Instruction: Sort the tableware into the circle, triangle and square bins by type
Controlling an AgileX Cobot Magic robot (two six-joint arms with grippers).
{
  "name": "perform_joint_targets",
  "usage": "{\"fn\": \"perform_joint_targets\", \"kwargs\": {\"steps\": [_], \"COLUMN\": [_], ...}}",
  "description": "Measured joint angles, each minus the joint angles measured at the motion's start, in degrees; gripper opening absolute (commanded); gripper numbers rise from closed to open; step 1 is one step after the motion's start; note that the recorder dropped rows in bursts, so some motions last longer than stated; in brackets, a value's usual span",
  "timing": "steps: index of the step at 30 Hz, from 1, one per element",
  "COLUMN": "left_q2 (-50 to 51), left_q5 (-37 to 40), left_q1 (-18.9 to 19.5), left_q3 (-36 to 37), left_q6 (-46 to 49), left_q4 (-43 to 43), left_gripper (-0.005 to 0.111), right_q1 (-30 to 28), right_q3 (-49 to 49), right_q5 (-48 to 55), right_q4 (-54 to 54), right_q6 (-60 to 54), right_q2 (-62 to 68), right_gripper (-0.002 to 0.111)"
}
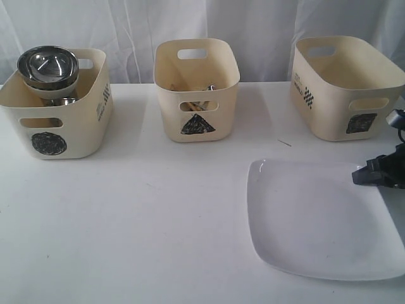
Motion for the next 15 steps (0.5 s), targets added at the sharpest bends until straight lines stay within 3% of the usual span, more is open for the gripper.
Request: {"fn": "perform_joint_targets", "kwargs": {"steps": [10,15], "left_q2": [0.0,0.0], "left_q5": [0.0,0.0], "left_q1": [0.0,0.0], "left_q3": [0.0,0.0], "left_q6": [0.0,0.0], "left_q4": [0.0,0.0], "left_gripper": [0.000,0.000], "right_q1": [0.1,0.1], "right_q3": [0.8,0.9], "right_q5": [17.3,19.8], "right_q4": [-1.1,-2.3], "right_q6": [2.4,6.6], "right_q2": [0.8,-1.2], "right_gripper": [0.000,0.000]}}
